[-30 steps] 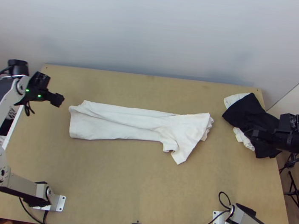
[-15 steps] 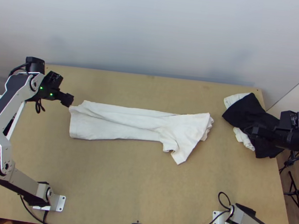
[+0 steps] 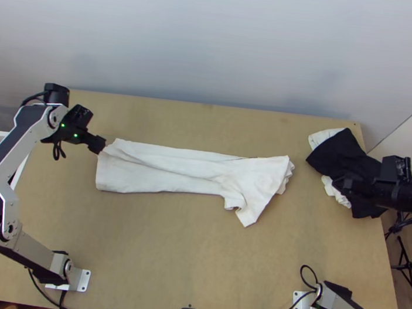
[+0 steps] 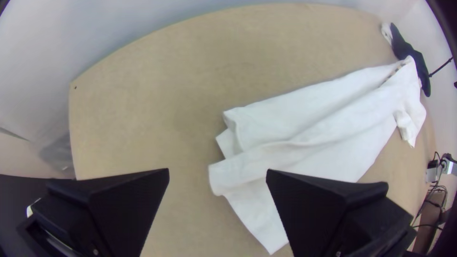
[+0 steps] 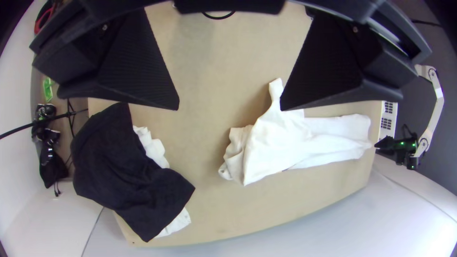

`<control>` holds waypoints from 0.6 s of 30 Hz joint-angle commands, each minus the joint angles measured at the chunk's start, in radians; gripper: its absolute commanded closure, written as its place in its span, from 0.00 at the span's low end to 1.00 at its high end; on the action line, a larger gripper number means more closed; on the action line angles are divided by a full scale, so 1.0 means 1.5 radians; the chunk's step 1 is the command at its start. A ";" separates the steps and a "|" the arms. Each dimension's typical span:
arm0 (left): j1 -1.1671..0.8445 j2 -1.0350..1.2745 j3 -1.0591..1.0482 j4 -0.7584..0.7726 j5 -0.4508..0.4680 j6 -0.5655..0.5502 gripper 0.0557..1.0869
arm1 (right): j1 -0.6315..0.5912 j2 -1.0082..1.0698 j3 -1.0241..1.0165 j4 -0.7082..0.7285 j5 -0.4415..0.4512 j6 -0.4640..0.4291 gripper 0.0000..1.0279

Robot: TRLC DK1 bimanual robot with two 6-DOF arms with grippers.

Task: Fold the t-shirt

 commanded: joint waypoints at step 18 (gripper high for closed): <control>-0.079 0.033 0.045 -0.051 0.008 -0.057 0.04 | 0.094 0.004 -0.029 0.016 0.007 -0.012 0.04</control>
